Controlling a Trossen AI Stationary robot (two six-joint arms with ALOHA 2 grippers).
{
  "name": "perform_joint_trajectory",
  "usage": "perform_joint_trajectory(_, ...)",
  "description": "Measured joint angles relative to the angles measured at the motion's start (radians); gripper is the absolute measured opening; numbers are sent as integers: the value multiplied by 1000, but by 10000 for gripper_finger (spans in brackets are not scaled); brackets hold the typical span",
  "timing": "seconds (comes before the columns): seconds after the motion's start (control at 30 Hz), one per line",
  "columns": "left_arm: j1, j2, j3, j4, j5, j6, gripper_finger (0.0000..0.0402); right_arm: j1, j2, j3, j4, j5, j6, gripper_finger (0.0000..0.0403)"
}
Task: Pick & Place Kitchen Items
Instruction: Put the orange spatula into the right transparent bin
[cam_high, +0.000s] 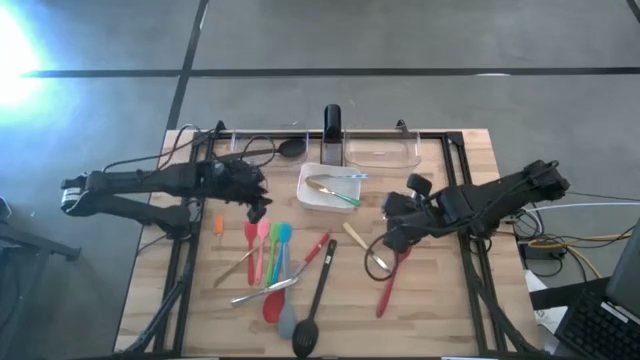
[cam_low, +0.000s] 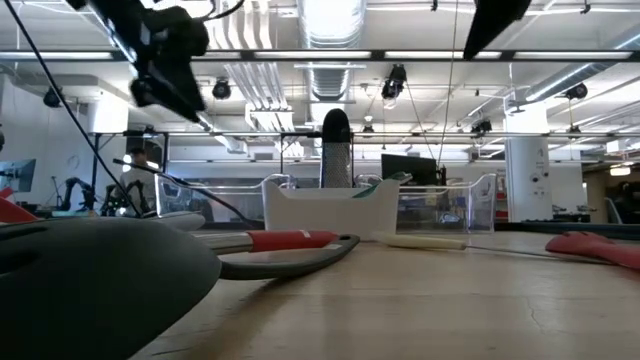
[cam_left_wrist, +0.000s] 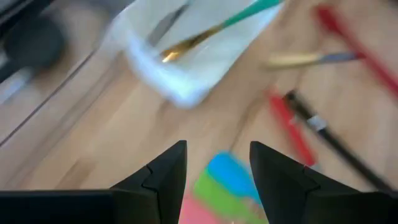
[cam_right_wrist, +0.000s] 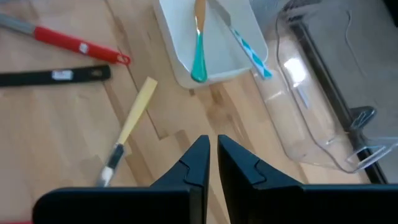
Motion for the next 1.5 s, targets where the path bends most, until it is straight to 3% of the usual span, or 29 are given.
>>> perform_joint_trajectory(0.2, -12, 3, 37, -340, -90, -306, 179, -2, -41, -113, 81, 3, -6, 27)
perform_joint_trajectory(0.43, 11, 46, -17, -510, -49, -409, 179, -2, -67, -158, 140, -4, -33, 27)
perform_joint_trajectory(0.77, 11, 151, -96, -517, -31, -532, 179, -2, -77, -158, 154, -1, -36, 27)
perform_joint_trajectory(0.97, 11, 209, -168, -517, 58, -587, 179, -2, -74, -158, 159, -2, -36, 27)
perform_joint_trajectory(1.5, 12, 436, -178, -478, 102, -589, 179, -1, -72, -158, 165, -8, -36, 27)
